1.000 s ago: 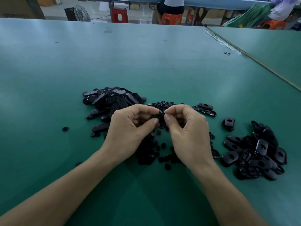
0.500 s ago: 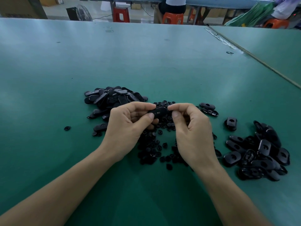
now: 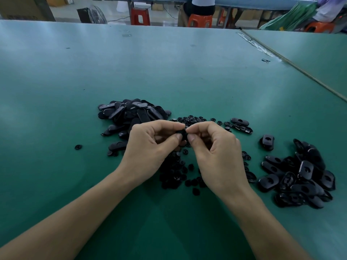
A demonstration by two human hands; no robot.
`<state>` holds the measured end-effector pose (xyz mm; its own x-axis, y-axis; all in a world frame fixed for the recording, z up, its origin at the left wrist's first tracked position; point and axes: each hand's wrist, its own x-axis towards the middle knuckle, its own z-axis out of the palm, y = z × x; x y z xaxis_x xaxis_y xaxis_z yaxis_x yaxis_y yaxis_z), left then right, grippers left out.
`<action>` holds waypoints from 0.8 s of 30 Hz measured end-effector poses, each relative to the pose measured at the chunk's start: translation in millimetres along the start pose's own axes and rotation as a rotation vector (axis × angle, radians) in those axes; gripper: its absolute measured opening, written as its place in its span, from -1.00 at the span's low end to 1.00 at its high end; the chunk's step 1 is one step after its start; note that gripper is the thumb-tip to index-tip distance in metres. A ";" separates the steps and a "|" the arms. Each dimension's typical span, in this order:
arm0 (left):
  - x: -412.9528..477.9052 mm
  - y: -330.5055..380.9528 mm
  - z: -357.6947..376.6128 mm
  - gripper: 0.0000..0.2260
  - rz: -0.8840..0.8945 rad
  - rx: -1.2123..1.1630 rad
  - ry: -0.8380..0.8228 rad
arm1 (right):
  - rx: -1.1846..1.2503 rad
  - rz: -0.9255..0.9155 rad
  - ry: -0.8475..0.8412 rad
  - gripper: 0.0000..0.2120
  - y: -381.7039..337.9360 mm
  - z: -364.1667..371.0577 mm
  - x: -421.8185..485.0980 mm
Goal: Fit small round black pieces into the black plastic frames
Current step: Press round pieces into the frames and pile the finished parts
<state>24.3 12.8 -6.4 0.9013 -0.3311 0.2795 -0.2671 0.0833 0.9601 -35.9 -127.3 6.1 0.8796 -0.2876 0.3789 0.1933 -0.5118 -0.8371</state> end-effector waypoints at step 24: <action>3.5 -3.1 2.2 -0.76 -0.021 0.156 0.041 | -0.089 -0.057 0.055 -0.86 -0.2 -3.8 -0.9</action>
<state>27.6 9.3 -8.4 0.9195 -0.2920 0.2631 -0.2951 -0.0707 0.9528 -38.4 -130.0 7.5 0.8424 -0.2990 0.4482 0.2007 -0.5978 -0.7761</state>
